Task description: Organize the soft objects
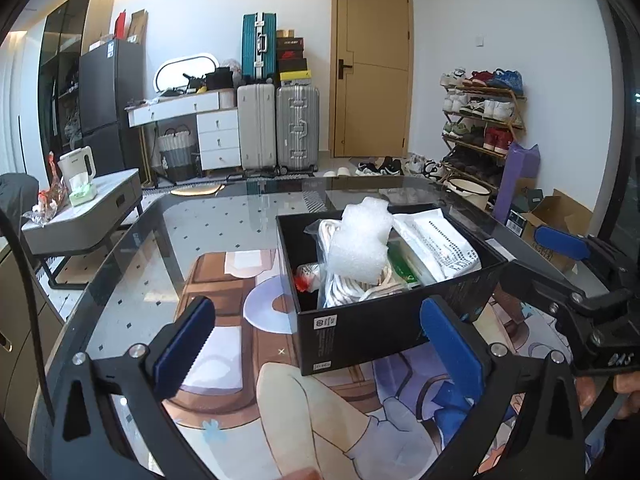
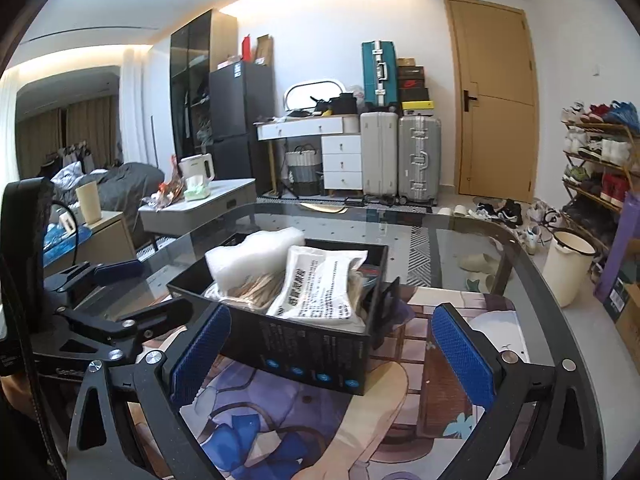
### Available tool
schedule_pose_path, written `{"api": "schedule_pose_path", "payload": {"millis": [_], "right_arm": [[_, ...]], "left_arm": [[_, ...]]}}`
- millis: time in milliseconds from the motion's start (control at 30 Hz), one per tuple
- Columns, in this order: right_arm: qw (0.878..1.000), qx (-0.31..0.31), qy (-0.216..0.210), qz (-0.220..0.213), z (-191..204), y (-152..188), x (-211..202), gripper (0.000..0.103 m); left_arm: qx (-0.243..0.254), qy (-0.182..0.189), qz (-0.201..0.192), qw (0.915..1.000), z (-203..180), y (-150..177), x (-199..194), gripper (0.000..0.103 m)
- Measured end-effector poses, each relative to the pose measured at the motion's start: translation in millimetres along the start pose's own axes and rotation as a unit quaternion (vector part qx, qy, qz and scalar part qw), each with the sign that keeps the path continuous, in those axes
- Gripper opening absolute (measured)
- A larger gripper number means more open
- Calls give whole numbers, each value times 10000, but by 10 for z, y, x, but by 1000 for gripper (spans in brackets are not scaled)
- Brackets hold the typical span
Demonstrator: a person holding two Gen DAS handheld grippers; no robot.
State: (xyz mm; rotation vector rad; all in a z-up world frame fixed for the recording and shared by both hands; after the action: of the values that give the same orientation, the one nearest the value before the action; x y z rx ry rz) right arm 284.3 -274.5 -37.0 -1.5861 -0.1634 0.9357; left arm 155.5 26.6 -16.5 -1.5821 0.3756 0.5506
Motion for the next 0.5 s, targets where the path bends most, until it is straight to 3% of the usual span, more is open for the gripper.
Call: {"api": "schedule_pose_path", "payload": {"millis": [500], "right_arm": [[9996, -195, 170, -130, 99, -19, -22, 102]], "left_arm": [[-303, 69, -122, 9994, 97, 18, -63, 103]]}}
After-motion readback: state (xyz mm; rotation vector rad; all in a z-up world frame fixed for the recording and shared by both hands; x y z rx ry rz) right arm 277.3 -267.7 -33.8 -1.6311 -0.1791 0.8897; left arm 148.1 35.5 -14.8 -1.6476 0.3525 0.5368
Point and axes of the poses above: each gripper's, at about its wrist camera, not at the fingertips, and x roughly the way its jaws point, z to its left, y to its underside, the point moved 6 cm from there along x, roughly the way its jaws point, and after that the axes turned 5 degrees about z, right-handed, at the moved point
